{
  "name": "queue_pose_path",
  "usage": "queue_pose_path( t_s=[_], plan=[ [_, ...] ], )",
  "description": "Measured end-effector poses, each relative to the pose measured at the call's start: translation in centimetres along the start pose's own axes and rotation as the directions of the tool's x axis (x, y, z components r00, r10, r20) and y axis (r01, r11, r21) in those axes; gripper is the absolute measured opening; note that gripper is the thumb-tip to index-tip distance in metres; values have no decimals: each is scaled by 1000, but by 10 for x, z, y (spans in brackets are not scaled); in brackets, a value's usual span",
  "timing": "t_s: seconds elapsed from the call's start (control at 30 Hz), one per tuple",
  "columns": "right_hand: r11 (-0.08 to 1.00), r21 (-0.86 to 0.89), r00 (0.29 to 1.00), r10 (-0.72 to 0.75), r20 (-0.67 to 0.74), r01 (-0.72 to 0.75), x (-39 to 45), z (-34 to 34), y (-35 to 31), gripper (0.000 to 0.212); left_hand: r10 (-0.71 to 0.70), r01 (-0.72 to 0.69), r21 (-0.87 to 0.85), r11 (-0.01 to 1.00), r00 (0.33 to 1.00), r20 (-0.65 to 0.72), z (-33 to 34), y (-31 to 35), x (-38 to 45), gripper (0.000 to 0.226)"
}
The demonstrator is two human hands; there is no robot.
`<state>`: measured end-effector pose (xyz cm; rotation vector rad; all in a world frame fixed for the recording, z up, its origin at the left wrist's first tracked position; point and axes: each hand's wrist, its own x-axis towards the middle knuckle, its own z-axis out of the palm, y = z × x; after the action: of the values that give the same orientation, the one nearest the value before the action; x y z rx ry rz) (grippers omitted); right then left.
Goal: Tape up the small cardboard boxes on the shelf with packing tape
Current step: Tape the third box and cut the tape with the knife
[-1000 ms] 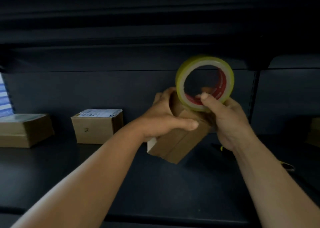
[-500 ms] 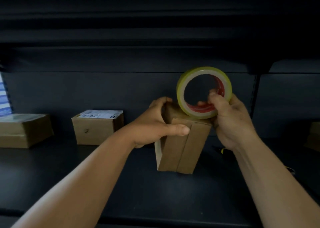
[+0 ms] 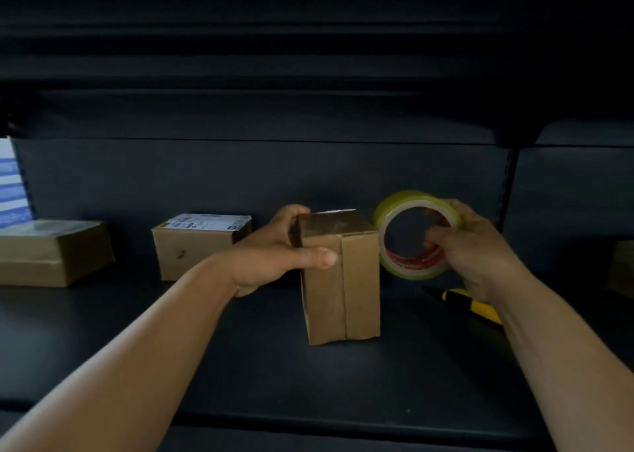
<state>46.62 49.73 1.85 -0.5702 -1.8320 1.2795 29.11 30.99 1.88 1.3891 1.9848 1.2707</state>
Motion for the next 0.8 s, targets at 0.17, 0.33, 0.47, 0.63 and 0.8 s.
queue_pose_path(
  t_s=[0.17, 0.33, 0.47, 0.63, 0.8],
  plan=[
    [991, -137, 1000, -4, 30, 8, -2, -7, -4, 37, -130, 42, 519, 854, 983, 133, -12, 44, 5, 93],
    [990, -132, 997, -46, 55, 53, -2, -2, -15, 40, -204, -21, 735, 677, 955, 216, 8, 86, 32, 116],
    [990, -119, 996, -74, 51, 79, -7, 0, -20, 38, -176, -71, 685, 725, 943, 284, 19, 77, 43, 102],
    [996, 14, 995, -88, 38, 87, -13, 10, -17, 27, -23, -61, 401, 914, 979, 202, -2, 59, 30, 107],
    [956, 291, 1000, 23, 21, -28, -12, 38, -27, 37, 44, -55, 105, 993, 994, 98, 0, 17, 16, 135]
  ],
)
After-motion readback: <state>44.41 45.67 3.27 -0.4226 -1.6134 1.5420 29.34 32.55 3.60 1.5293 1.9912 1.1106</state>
